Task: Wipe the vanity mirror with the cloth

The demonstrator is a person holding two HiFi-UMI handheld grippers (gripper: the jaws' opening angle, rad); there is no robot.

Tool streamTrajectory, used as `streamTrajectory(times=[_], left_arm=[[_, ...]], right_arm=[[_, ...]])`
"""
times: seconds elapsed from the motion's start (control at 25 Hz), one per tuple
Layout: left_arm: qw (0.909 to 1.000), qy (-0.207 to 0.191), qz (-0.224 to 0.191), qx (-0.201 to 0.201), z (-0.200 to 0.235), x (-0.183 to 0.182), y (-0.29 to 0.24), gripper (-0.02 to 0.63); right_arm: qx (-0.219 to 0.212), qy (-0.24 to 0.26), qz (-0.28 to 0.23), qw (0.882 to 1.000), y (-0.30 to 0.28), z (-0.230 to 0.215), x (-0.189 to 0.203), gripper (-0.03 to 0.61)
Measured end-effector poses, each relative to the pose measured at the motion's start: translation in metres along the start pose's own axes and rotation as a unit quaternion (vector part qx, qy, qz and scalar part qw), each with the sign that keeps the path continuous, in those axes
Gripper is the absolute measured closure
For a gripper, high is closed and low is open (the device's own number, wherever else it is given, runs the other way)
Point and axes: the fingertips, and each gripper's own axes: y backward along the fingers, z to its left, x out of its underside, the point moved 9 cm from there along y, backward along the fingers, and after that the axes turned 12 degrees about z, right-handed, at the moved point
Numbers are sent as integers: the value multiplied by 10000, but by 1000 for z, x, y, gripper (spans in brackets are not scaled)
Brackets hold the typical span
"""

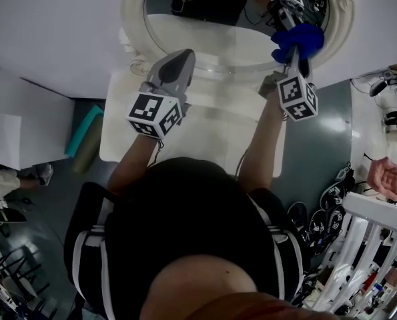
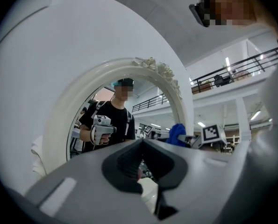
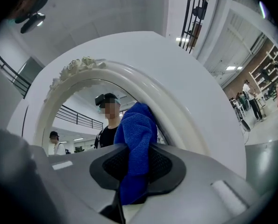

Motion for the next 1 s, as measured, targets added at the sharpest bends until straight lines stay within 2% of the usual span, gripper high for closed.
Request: streamTrajectory(times=[0.2,0.32,0.72,1.0], left_arm=[[10000,-24,-54,-74,-11,-32,17,604],[9999,-39,-89,-108,-20,-40,29,604],[9996,-57,-155,-226,-11,-35,43,604],[9994,37,-138,-326,-3,-27,55,604]], right_arm=[[-71,396,-140,9991,9,24,-61,502],[-84,676,-185,9975,19,35,-87,502],[-149,1248,-185,9919,10,67,-112,500],[-346,1749,-330,9834,3,108,-134,500]])
